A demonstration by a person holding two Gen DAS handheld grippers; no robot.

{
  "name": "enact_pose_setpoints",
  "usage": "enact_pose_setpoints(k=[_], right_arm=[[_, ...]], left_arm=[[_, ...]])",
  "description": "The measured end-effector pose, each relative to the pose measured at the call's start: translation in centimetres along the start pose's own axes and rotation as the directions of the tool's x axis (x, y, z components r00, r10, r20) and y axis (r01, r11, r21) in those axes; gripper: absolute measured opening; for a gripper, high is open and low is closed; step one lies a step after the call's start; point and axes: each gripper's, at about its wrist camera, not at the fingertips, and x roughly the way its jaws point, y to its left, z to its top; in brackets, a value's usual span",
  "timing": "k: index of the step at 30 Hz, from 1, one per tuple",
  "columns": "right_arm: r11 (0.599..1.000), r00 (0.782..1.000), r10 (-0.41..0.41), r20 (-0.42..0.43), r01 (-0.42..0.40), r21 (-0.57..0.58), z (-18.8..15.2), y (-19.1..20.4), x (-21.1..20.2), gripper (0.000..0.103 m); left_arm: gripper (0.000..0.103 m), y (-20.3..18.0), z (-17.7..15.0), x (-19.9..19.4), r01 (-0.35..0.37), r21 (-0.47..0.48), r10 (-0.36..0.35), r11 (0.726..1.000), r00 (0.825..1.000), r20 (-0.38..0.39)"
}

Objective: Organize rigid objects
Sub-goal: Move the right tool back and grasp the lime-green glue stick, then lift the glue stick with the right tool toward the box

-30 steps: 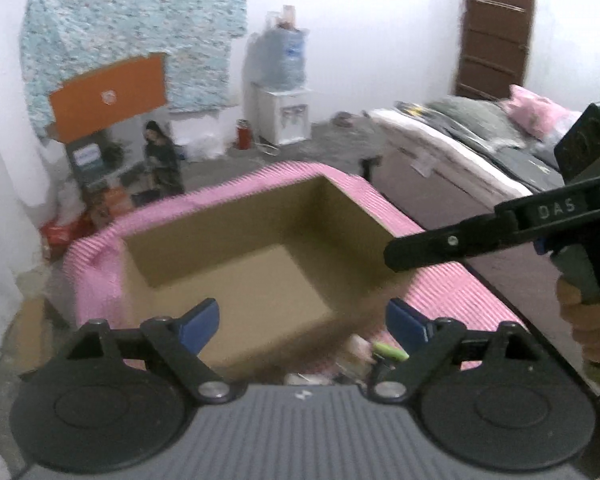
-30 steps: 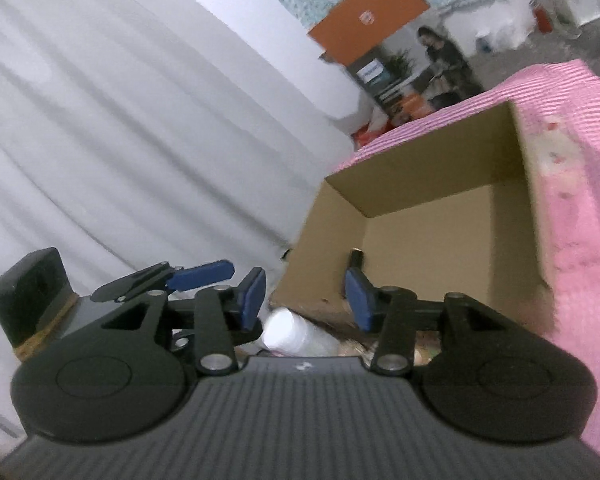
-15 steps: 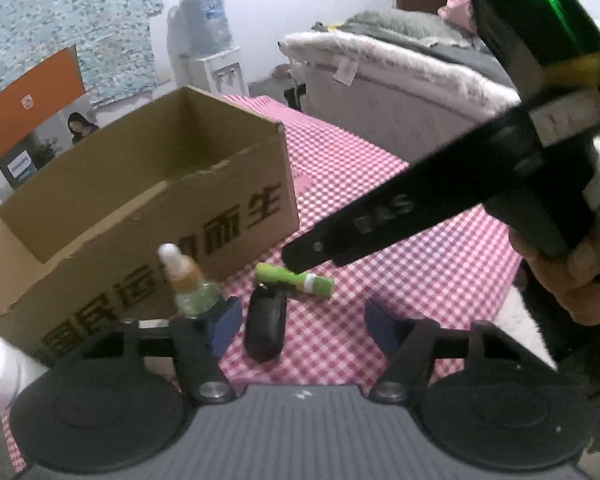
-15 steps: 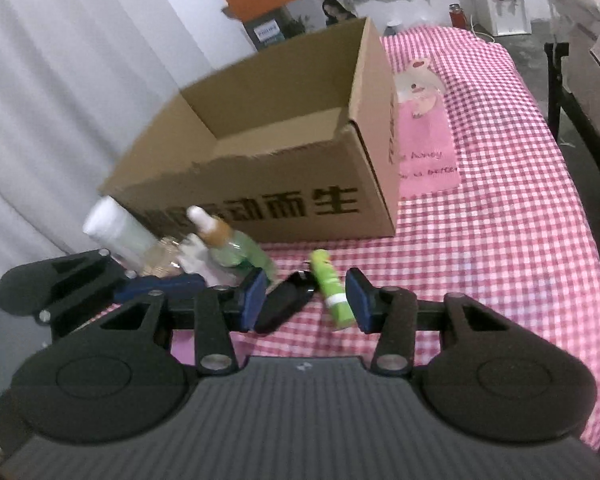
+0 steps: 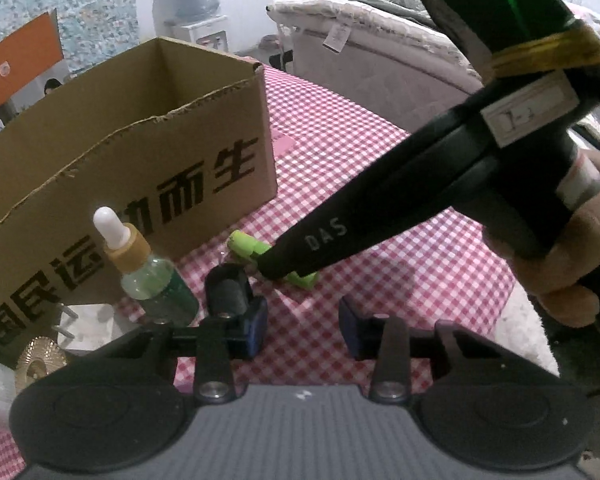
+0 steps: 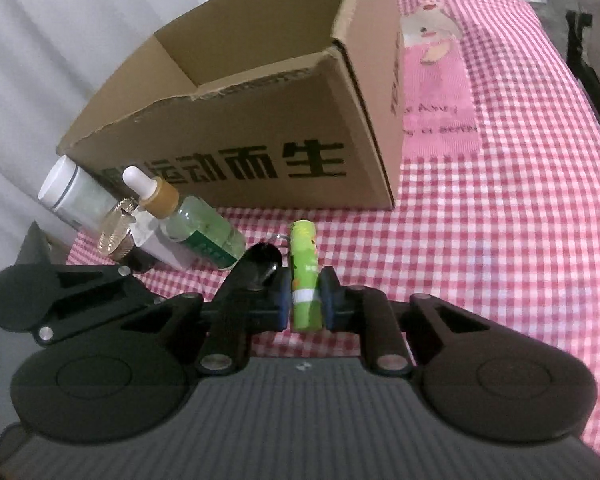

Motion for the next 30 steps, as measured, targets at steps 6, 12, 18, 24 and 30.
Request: enact_pose_setpoints(k=[6, 12, 18, 24, 30], right_arm=[[0.988, 0.997, 0.073, -0.017, -0.070, 0.135, -2.6, -0.7, -2.0, 0.014], [0.961, 0.987, 0.155, -0.035, -0.142, 0.239, -4.4, -1.3, -2.6, 0.014], [0.963, 0.986, 0.158, -0.057, -0.141, 0.232, -4.5, -1.0, -2.5, 0.015], [0.963, 0.982, 0.177, -0.068, -0.158, 0.219, -3.7, -0.9, -1.9, 0.015], [0.953, 0.981, 0.193, -0.030, -0.180, 0.243, -4.2, -1.4, -2.2, 0.015]], left_arm=[[0.049, -0.6, -0.3, -0.1, 0.030, 0.000, -0.030, 1.000, 0.999, -0.015], [0.050, -0.9, -0.5, 0.4, 0.047, -0.010, -0.047, 0.999, 0.997, -0.054], [0.049, -0.8, -0.4, 0.8, 0.049, -0.017, -0.050, 0.999, 0.997, -0.064], [0.049, -1.3, -0.4, 1.1, 0.039, -0.009, -0.039, 0.999, 0.998, -0.047], [0.046, -1.0, -0.2, 1.0, 0.046, -0.027, -0.047, 0.999, 0.998, -0.037]])
